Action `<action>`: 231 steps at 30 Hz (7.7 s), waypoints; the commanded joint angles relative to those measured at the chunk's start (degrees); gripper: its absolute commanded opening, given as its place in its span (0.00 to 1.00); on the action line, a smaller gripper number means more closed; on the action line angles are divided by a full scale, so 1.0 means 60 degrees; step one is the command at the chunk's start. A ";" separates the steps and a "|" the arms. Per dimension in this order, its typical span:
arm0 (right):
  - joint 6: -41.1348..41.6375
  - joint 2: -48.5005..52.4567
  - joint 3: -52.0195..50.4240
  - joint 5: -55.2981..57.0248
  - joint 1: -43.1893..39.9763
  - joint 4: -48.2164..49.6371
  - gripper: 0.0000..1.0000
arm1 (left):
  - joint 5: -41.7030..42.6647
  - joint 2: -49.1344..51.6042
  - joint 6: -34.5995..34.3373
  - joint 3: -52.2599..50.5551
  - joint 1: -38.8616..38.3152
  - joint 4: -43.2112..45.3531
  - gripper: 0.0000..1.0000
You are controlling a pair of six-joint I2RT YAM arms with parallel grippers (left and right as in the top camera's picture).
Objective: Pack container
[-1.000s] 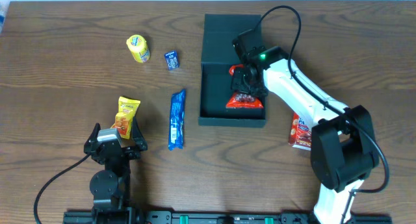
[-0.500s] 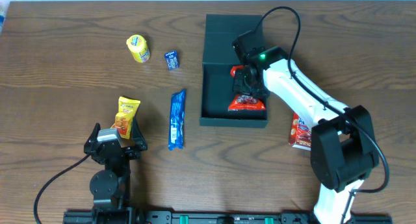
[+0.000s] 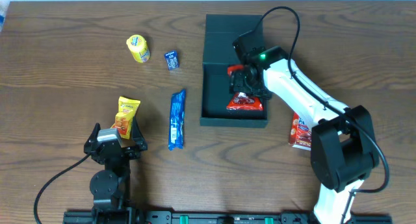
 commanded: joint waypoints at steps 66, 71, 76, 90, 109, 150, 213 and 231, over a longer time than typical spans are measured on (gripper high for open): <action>-0.2798 -0.3508 -0.6255 0.0739 -0.3752 0.2517 0.99 | -0.0229 -0.0015 0.0004 -0.0157 0.0055 -0.0441 0.96; -0.2794 -0.3249 -0.6255 0.0739 -0.3752 0.2652 0.99 | -0.0229 -0.0015 0.0004 -0.0157 0.0058 -0.0441 0.95; -0.2794 -0.3177 -0.6393 0.0736 -0.3748 0.2688 0.99 | -0.0226 -0.0015 0.0004 -0.0157 0.0055 -0.0441 0.95; -0.2790 -0.3177 -0.6998 0.0732 -0.3719 0.3045 0.89 | -0.0229 -0.0015 0.0004 -0.0157 0.0058 -0.0441 0.95; -0.2430 -0.3490 -0.6994 0.0736 -0.3705 0.3034 0.53 | -0.0229 -0.0015 0.0004 -0.0157 0.0055 -0.0441 0.96; 0.0455 -0.5249 -0.2896 -0.1191 0.1104 0.1523 0.40 | -0.0229 -0.0015 0.0004 -0.0157 0.0055 -0.0441 0.95; -0.1166 -0.3428 -0.0153 0.0856 0.1781 0.0914 0.99 | -0.0226 -0.0015 0.0004 -0.0157 0.0055 -0.0441 0.95; -0.4080 -1.0550 -0.5034 0.2255 0.1647 0.1158 0.99 | -0.0229 -0.0015 0.0004 -0.0157 0.0055 -0.0441 0.95</action>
